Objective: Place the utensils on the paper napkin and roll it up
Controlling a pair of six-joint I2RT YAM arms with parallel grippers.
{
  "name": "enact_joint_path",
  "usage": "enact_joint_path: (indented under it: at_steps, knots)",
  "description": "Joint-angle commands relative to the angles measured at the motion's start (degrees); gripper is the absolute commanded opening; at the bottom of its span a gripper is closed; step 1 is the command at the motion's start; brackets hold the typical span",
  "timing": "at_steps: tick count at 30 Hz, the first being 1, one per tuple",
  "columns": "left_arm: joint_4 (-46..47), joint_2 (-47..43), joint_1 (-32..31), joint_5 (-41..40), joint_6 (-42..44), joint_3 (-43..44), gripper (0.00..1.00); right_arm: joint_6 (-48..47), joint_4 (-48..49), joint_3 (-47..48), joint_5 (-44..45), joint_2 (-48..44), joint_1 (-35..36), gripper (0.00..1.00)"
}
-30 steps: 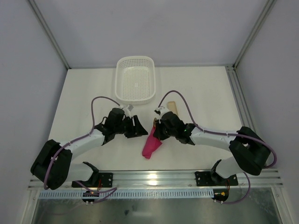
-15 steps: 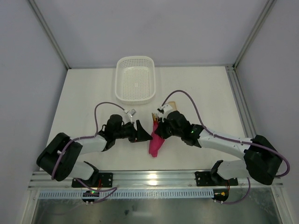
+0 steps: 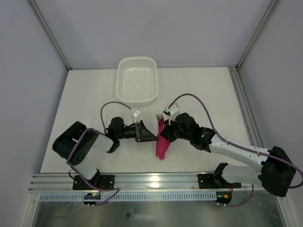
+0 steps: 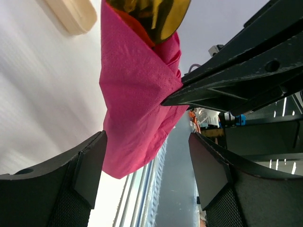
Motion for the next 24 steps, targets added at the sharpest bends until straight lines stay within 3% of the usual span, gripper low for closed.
enact_joint_path:
  at_steps: [1, 10, 24]
  knots:
    - [5.2, -1.6, 0.1, 2.4, 0.8, 2.1, 0.75, -1.7, 0.6, 3.9, -1.1, -3.3, 0.2, 0.04]
    - [-7.4, -8.4, 0.0, 3.1, 7.2, 5.4, 0.79, -1.8, -0.3, 5.5, -3.9, -8.2, 0.2, 0.04]
    - [-11.8, -16.2, -1.9, 3.6, 6.7, 6.6, 0.79, -1.0, -0.2, 8.3, -9.5, -15.0, 0.3, 0.04]
